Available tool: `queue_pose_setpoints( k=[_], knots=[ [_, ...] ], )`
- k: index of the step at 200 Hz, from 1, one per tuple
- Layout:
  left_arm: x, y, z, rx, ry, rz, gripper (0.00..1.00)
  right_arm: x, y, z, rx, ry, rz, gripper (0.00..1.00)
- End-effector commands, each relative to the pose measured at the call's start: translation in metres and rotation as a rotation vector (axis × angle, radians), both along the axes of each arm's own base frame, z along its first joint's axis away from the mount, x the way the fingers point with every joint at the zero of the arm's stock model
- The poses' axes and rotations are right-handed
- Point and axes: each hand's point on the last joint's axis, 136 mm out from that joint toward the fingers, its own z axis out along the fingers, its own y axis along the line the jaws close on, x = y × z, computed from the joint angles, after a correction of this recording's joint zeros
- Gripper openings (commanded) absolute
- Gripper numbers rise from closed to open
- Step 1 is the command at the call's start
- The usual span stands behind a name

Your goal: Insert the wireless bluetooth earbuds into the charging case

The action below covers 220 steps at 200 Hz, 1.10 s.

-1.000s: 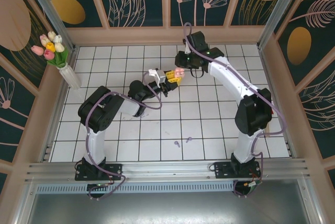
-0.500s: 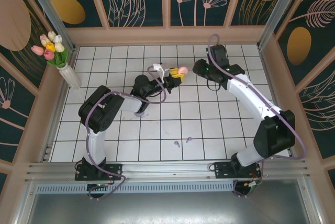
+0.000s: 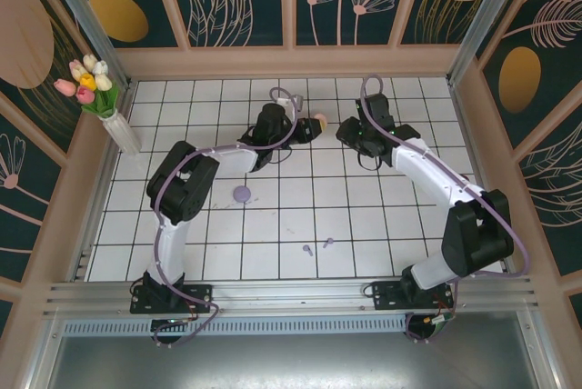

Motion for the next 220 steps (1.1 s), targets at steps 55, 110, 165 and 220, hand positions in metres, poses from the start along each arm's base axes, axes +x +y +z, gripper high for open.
queue_pose_setpoints(
  k=[55,110,165,220],
  knots=[
    [0.003,-0.002,-0.068,0.069,0.255,0.031,0.15,-0.004,0.026,0.008,0.032,-0.028,0.036,0.40],
    [0.006,0.002,-0.078,0.096,0.267,0.043,0.36,-0.013,0.033,0.005,0.003,-0.012,0.048,0.45],
    [0.008,0.026,-0.062,0.103,0.238,0.086,0.64,-0.028,0.040,0.009,-0.022,-0.011,0.057,0.58],
    [0.023,0.100,0.013,0.083,0.112,0.227,0.89,-0.055,0.077,0.002,-0.050,0.011,0.112,0.61]
  ],
)
